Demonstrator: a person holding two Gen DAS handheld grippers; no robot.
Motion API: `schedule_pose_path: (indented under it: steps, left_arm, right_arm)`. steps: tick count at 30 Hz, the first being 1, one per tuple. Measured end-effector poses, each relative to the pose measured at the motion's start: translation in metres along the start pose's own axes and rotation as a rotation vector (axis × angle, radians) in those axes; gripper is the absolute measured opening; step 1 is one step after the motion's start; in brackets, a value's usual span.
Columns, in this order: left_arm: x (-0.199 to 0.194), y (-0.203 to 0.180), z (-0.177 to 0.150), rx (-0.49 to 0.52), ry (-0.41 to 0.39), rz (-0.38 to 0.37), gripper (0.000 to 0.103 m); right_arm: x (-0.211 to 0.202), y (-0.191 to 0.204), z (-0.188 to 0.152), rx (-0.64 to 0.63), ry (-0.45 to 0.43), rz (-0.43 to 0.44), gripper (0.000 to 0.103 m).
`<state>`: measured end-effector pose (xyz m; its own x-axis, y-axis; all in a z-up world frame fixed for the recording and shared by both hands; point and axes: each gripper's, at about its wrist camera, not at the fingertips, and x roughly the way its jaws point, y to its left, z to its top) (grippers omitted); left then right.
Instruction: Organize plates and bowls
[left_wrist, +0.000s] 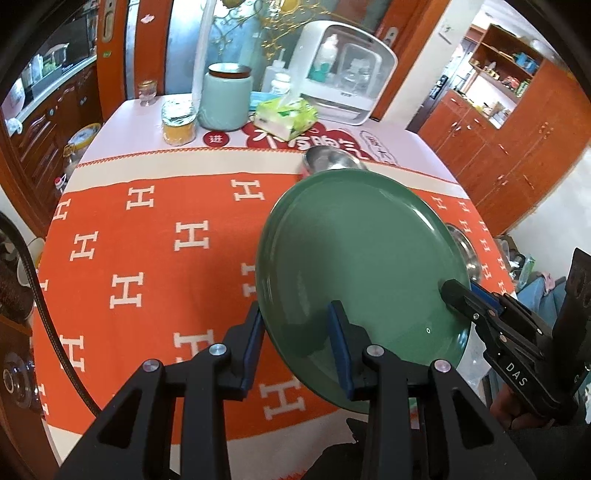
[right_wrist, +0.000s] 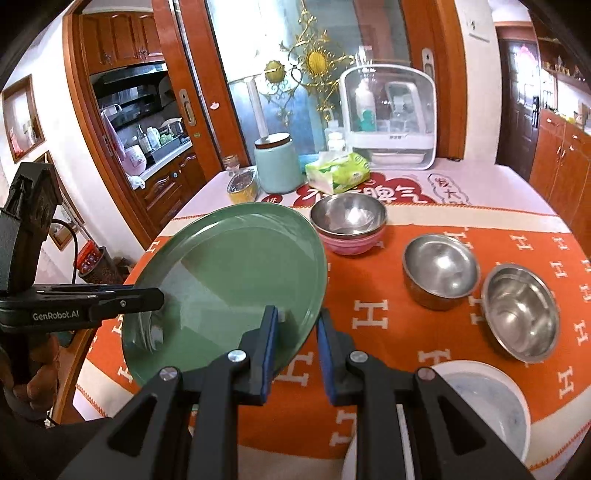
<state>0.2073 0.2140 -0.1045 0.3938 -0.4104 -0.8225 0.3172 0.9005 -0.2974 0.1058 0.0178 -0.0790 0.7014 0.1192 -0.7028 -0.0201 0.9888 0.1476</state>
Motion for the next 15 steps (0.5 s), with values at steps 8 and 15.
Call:
schedule_pose_path:
  steps: [8, 15]
  left_arm:
    - [-0.014, -0.029, -0.027, 0.027, -0.003, -0.039, 0.033]
    - [-0.022, -0.058, -0.057, 0.07, -0.035, -0.065, 0.034]
  right_arm:
    - [-0.038, -0.007, -0.027, 0.017, 0.008, -0.051, 0.021]
    - [-0.071, -0.017, -0.064, 0.042, -0.003, -0.095, 0.021]
